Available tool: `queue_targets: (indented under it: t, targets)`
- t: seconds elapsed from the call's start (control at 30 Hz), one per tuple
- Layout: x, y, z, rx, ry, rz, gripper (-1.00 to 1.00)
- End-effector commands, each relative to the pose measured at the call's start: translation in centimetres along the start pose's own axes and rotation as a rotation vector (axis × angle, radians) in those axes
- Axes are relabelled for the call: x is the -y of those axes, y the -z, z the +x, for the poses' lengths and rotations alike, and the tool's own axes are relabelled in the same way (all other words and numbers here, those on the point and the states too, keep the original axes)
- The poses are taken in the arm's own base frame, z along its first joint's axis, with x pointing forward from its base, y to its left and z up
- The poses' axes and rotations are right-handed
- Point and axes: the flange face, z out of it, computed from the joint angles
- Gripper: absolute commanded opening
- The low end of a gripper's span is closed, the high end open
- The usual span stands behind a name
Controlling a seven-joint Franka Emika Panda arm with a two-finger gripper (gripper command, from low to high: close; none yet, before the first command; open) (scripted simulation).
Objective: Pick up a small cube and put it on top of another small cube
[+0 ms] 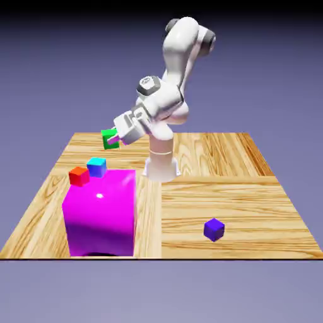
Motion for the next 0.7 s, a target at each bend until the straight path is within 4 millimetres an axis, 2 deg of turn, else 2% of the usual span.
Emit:
queue_targets:
  t: [0.0, 0.3, 0.67]
  targets:
    - [0.0, -0.1, 0.1, -0.002, -0.001, -0.002, -1.00]
    - [0.2, -2.0, 0.8, 0.011, 0.006, -0.013, -1.00]
    - [2.1, -7.0, 1.2, 0.059, 0.048, -0.004, -1.00]
